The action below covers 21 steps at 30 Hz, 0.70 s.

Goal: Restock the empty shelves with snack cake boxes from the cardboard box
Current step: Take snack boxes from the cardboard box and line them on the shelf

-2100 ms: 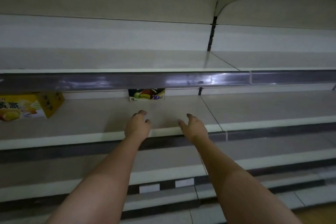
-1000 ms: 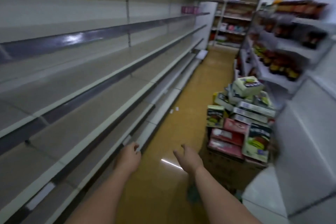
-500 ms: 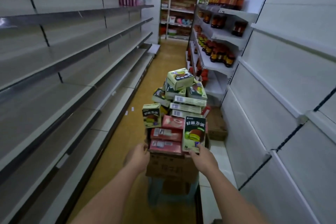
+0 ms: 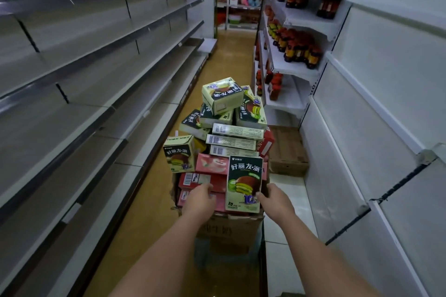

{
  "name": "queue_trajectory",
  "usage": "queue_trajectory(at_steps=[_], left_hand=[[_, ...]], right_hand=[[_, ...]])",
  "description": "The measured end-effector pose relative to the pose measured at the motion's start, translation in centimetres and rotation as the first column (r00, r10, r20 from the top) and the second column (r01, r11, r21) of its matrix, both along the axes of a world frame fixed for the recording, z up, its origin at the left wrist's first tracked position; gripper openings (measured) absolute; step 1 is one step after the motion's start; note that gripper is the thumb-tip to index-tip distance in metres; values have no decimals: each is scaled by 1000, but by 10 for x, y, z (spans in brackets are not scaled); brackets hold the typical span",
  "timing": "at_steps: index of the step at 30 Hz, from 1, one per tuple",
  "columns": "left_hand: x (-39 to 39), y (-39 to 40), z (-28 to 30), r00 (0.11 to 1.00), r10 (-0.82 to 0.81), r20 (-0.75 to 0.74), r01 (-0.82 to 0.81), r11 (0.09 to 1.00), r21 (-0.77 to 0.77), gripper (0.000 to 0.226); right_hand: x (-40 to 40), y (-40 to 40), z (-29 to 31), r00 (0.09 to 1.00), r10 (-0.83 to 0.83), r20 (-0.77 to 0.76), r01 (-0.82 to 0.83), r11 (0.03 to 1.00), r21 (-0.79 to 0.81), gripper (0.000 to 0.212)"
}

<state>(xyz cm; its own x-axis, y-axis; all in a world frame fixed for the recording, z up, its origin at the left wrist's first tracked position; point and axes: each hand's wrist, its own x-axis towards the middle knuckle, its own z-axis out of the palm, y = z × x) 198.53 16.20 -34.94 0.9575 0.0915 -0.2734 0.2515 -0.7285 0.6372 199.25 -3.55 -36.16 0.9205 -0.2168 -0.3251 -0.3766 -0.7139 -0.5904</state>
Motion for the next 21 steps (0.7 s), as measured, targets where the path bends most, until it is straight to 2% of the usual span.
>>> queue_trajectory(at_steps=[7,12,21], left_hand=[[37,-23,-13,995,-66,-71,59,994,-93,40],[55,-30,-25,985,-80,-155,49,980,-194,49],[63,-44,-38,978,-53,-203,-11,953,-301,32]], right_hand=[[29,3,-5,1000,-26,-9,27,999,28,42],[40,8,-11,996,-83,-16,83,996,22,44],[43,18,-19,994,-84,-72,86,996,29,55]])
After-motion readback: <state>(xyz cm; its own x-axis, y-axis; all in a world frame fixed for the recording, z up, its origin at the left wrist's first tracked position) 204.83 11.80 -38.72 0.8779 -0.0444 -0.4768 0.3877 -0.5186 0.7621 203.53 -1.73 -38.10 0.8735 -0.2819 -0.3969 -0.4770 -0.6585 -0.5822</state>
